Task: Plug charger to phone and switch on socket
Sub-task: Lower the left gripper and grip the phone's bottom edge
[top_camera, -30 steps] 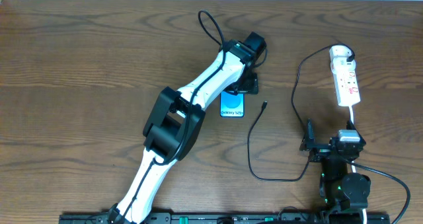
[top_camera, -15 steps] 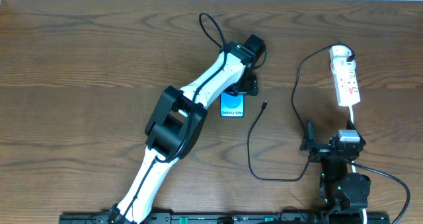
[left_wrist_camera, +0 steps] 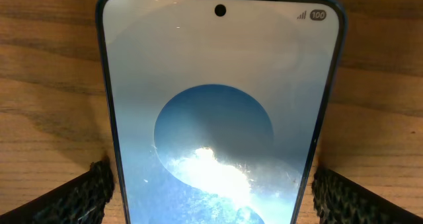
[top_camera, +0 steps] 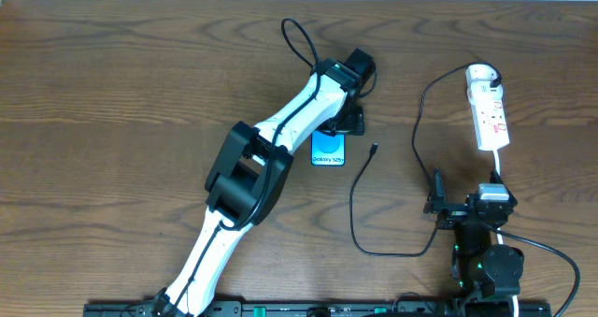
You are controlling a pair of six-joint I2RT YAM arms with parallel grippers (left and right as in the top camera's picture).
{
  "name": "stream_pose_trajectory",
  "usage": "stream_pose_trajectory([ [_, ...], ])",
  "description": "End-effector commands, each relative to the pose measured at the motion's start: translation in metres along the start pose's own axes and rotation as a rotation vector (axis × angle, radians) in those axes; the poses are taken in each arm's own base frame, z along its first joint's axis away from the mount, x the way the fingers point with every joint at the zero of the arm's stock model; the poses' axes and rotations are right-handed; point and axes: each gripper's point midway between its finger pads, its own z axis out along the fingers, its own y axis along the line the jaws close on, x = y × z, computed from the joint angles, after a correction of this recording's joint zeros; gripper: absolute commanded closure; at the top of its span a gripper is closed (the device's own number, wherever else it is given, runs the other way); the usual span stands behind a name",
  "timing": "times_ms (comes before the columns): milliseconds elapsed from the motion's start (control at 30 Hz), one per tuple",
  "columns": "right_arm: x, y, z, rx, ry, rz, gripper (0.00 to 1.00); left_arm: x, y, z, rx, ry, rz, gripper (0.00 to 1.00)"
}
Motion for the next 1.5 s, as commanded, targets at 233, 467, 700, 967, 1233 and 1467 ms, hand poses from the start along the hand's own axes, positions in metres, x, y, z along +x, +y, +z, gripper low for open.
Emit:
stream_pose_trajectory([
  [233, 0.0, 0.001, 0.0, -0.004, 0.0, -0.001, 0.01, 0.012, 0.011, 0.026, -0.055, 0.057, -0.003, 0.05],
  [467, 0.0, 0.001, 0.0, -0.003, 0.0, -0.001, 0.01, 0.013, 0.011, 0.026, -0.057, 0.06, -0.002, 0.11],
  [700, 0.0, 0.001, 0.0, -0.003, 0.0, -0.001, 0.01, 0.013, 0.011, 0.026, -0.057, 0.06, -0.001, 0.19],
  [967, 0.0, 0.001, 0.0, -0.004, 0.0, -0.001, 0.01, 0.014, 0.012, 0.025, -0.06, 0.062, 0.002, 0.19],
  [1233, 0.0, 0.001, 0.0, -0.004, 0.0, -0.001, 0.01, 0.016, 0.014, 0.024, -0.066, 0.071, 0.001, 0.2],
  [1467, 0.0, 0.001, 0.0, -0.004, 0.0, -0.001, 0.01, 0.015, 0.014, 0.011, -0.062, 0.067, 0.001, 0.2],
])
